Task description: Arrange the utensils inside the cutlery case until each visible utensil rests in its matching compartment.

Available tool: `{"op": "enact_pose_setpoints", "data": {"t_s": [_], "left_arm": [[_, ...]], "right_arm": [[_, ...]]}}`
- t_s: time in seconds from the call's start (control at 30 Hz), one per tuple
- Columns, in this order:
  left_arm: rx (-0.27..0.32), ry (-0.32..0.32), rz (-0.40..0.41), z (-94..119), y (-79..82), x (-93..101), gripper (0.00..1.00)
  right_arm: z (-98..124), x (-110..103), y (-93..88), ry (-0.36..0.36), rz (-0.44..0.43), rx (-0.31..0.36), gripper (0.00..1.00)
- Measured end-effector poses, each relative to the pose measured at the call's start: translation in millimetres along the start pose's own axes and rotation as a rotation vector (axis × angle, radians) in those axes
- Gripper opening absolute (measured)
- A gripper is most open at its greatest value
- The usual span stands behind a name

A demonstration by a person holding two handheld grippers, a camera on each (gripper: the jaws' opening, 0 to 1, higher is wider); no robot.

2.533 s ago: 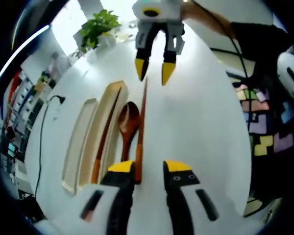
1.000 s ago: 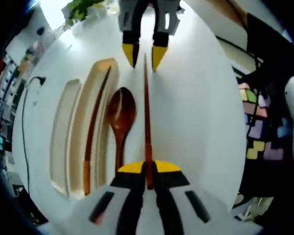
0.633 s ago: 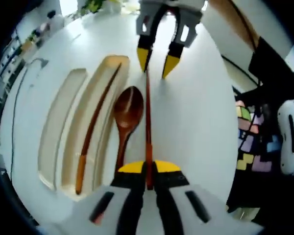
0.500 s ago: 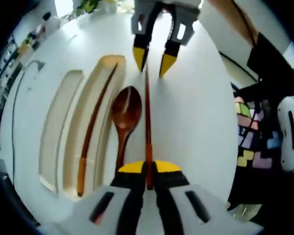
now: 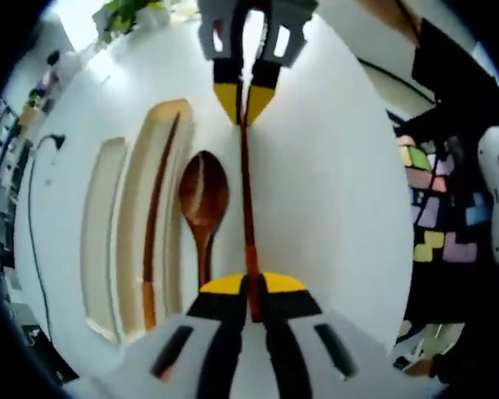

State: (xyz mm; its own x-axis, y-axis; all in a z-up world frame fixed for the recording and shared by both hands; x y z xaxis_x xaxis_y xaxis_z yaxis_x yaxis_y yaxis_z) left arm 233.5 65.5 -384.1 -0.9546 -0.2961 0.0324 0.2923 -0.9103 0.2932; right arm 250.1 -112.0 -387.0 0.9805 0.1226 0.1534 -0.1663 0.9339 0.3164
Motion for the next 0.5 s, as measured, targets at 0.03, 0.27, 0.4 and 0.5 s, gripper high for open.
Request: {"op": "enact_pose_setpoints", "data": {"t_s": [0.03, 0.27, 0.4, 0.5], "left_arm": [[-0.001, 0.001, 0.011, 0, 0.7, 0.0, 0.06], [-0.014, 0.049, 0.020, 0, 1.2, 3.9, 0.06], [0.009, 0.045, -0.017, 1, -1.8, 3.4, 0.05], [0.034, 0.036, 0.000, 1, -4.2, 1.5, 0.05]], "right_arm": [[0, -1, -0.1, -0.008, -0.003, 0.000, 0.02], [1, 0, -8.2, -0.025, -0.059, 0.076, 0.02], [1, -3, -11.8, -0.047, 0.041, 0.118, 0.02], [0, 0, -13.3, -0.037, -0.078, 0.152, 0.03]]}}
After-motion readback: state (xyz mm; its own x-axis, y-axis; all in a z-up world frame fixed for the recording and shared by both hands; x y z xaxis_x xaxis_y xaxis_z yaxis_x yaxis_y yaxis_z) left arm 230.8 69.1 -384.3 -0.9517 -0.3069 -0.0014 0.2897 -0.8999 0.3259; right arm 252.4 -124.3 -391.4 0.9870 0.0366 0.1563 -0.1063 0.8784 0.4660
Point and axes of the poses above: the point that each gripper's makers call its tool centre point, and the gripper's own axes: z roughly backward along the fingers, x roughly to its right, y roughly out of its top, the point moved 9 cm from there along z, roughly backward along the fingers, and after that the axes turned 9 degrees about z, right-handed, at the moved point
